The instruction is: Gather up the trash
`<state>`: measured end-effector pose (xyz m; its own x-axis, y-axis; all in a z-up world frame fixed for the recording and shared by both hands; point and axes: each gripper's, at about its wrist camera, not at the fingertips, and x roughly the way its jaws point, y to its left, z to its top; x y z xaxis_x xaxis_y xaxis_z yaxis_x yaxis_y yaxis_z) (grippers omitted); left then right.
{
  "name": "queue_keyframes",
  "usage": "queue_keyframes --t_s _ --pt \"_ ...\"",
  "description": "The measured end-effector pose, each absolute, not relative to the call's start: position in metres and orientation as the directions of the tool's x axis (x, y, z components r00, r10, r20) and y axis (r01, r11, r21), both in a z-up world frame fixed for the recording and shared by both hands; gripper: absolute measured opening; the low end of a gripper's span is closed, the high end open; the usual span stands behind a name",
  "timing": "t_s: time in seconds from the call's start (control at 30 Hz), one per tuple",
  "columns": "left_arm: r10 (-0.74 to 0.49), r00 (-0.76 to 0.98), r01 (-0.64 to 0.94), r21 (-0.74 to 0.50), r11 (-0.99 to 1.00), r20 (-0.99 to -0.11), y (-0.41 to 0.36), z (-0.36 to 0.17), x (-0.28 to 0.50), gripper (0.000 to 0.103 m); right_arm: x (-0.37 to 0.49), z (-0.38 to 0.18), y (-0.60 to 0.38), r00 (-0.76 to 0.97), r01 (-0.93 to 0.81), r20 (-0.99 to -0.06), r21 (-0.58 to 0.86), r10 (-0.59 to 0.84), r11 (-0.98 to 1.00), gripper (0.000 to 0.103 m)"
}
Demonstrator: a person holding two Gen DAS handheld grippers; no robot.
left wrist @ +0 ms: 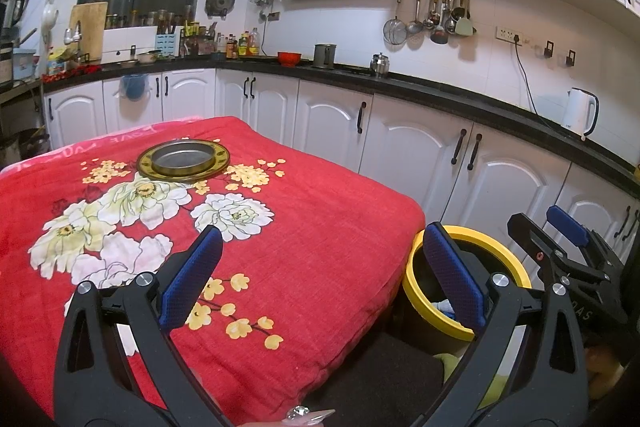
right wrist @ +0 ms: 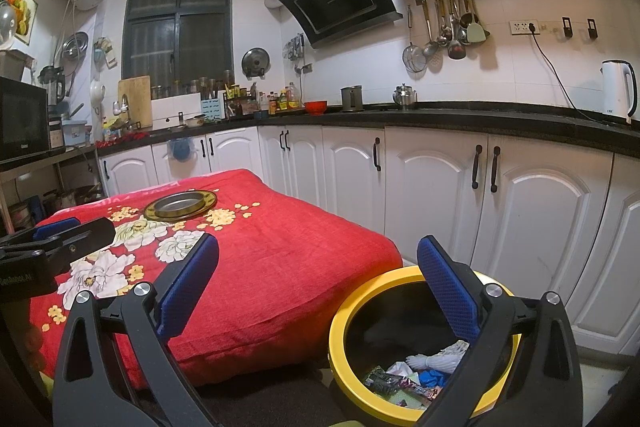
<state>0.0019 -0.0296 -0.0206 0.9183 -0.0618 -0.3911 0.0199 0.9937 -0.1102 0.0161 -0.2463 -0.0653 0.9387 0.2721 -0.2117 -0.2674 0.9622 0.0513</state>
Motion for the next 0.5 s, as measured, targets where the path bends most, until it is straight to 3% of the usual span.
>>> queue_keyframes --t_s 0.5 --pt "-0.063 0.919 0.021 -0.111 0.994 -0.389 -0.0309 -0.0189 0.0016 0.092 0.0170 -0.0660 -0.2467 0.939 -0.266 -0.212 0.053 0.271 0.962 0.097"
